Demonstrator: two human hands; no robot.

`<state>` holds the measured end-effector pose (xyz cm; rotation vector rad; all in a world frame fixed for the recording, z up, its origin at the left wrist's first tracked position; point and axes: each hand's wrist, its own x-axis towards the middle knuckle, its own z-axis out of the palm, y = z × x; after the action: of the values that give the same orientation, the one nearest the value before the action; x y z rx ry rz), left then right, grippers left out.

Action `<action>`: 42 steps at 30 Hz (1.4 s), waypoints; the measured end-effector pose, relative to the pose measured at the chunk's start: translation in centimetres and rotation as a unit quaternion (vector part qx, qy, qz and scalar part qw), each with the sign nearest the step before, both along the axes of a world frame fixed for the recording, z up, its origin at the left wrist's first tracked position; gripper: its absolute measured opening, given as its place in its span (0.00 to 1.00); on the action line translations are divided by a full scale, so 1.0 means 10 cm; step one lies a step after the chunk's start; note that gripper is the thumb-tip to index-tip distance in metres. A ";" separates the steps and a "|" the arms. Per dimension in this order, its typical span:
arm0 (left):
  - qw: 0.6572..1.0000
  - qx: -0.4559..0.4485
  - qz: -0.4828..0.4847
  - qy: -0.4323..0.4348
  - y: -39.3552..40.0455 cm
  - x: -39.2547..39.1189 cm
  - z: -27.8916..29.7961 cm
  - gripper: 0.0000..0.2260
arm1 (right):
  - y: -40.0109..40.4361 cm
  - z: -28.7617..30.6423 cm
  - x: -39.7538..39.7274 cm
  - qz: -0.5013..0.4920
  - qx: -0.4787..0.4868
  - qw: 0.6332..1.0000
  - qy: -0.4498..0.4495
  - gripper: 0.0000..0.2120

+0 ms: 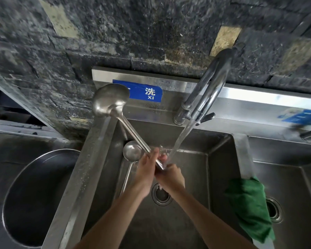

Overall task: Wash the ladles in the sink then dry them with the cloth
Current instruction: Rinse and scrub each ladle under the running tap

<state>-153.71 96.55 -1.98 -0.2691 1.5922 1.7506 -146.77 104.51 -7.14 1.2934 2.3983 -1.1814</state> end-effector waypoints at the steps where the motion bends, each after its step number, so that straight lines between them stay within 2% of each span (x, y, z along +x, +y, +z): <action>1: 1.000 -0.013 0.015 -0.023 0.03 0.06 -0.05 0.14 | 0.00 0.02 0.03 0.009 0.015 1.000 -0.001 0.25; 5: 0.982 0.074 0.103 -0.136 0.14 -0.11 -0.07 0.08 | 0.07 -0.04 0.41 0.054 0.085 0.995 -0.008 0.18; 8: 0.975 0.101 0.152 -0.129 0.24 -0.36 -0.02 0.14 | 0.11 -0.19 0.86 0.045 0.094 0.993 -0.051 0.25; 10: 0.980 0.092 0.139 -0.107 0.29 -0.42 -0.01 0.16 | 0.12 -0.21 1.06 0.023 0.066 0.995 -0.074 0.26; 13: 0.987 0.088 0.098 -0.091 0.34 -0.20 -0.05 0.13 | 0.14 -0.19 1.10 0.005 0.071 0.994 -0.081 0.25; 16: 0.989 0.067 0.052 -0.122 0.37 0.25 -0.16 0.07 | 0.07 -0.01 0.89 0.028 0.080 0.995 -0.047 0.23; 18: 0.984 0.073 0.074 -0.146 0.37 0.44 -0.18 0.06 | 0.02 0.11 0.75 0.043 0.090 0.995 -0.006 0.22; 20: 0.979 0.089 0.090 -0.163 0.35 0.38 -0.14 0.07 | 0.01 0.20 0.67 0.066 0.122 0.990 0.034 0.22; 22: 0.974 0.101 0.096 -0.177 0.31 0.21 -0.08 0.13 | 0.00 0.26 0.68 0.128 0.187 0.971 0.082 0.18; 23: 0.974 0.108 0.097 -0.175 0.30 0.12 -0.06 0.15 | 0.02 0.26 0.71 0.171 0.233 0.951 0.107 0.20; 24: 0.974 0.116 0.098 -0.170 0.30 0.04 -0.04 0.16 | 0.03 0.28 0.75 0.213 0.269 0.933 0.105 0.27; 26: 0.973 0.134 0.097 -0.159 0.32 -0.06 -0.03 0.15 | 0.08 0.32 0.84 0.239 0.293 0.922 0.079 0.40; 28: 0.975 0.146 0.082 -0.147 0.38 -0.06 -0.01 0.11 | 0.12 0.31 0.93 0.254 0.300 0.916 0.082 0.40; 31: 0.971 0.172 0.064 -0.155 0.42 0.10 -0.04 0.09 | 0.15 0.25 1.08 0.241 0.250 0.933 0.096 0.33; 33: 0.970 0.180 0.050 -0.158 0.37 0.14 -0.07 0.09 | 0.18 0.23 1.21 0.211 0.166 0.958 0.096 0.26; 37: 0.982 0.132 0.057 -0.119 0.24 -0.12 -0.08 0.07 | 0.28 0.16 1.50 0.190 0.071 0.978 0.054 0.13; 39: 0.988 0.105 0.040 -0.105 0.19 -0.12 -0.13 0.07 | 0.25 0.16 1.61 0.175 0.030 0.983 0.047 0.12; 42: 0.988 0.085 0.032 -0.122 0.18 0.15 -0.31 0.08 | 0.13 0.18 1.69 0.161 0.024 0.985 0.061 0.16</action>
<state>-152.24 98.39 -5.06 -0.4379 1.2644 1.8129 -129.86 105.84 -5.38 0.8200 2.6095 -1.1402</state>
